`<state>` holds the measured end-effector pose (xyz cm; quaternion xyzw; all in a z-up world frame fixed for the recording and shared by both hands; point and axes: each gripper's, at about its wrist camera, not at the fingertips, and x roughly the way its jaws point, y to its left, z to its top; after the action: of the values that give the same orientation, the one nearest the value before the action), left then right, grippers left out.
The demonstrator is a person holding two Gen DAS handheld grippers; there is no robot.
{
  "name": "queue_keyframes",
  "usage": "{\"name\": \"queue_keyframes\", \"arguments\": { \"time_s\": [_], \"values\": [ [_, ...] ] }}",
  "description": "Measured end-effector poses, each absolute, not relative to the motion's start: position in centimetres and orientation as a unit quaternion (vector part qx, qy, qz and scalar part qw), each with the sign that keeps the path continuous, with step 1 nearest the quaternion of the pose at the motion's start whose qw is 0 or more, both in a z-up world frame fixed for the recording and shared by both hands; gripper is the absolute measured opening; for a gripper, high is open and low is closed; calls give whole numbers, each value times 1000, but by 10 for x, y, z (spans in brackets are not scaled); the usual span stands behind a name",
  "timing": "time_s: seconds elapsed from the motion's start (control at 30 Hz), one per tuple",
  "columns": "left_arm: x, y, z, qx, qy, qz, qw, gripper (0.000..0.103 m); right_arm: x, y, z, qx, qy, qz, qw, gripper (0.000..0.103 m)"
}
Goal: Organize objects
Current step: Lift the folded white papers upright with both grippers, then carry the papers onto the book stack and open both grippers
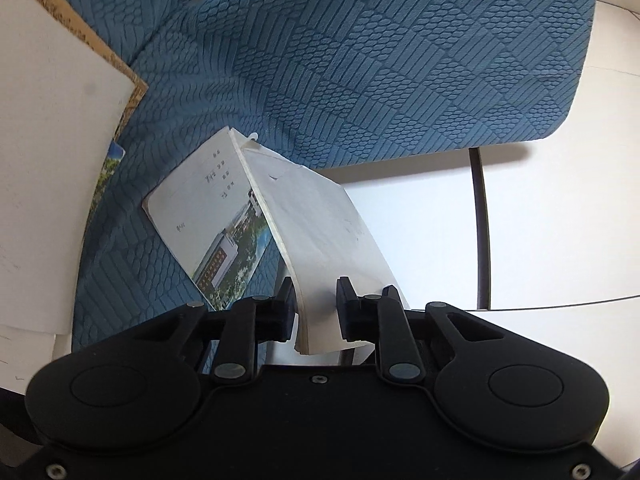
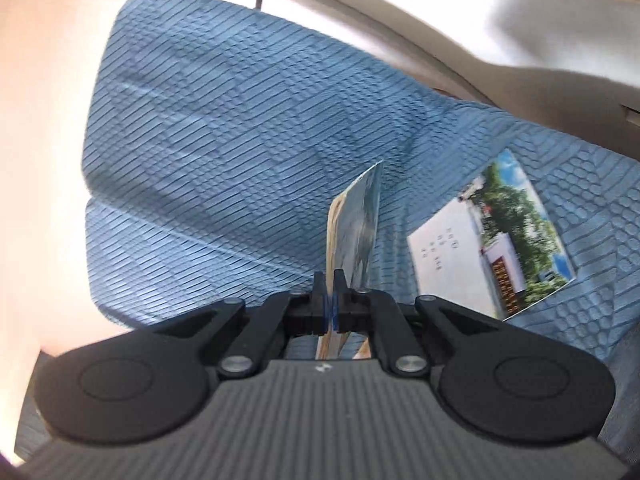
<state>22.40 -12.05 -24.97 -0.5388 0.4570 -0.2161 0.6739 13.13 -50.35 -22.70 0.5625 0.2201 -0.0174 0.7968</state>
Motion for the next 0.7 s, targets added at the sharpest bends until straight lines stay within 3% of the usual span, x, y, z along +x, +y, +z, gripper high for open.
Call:
{"name": "queue_keyframes", "arguments": {
  "time_s": [0.4, 0.7],
  "values": [
    [208, -41, -194, -522, 410, -217, 716, 18, 138, -446, -179, 532, 210, 23, 820, 6],
    [191, 25, -180, -535, 380, -193, 729, 18, 148, -390, -168, 513, 225, 73, 825, 8]
  ]
}}
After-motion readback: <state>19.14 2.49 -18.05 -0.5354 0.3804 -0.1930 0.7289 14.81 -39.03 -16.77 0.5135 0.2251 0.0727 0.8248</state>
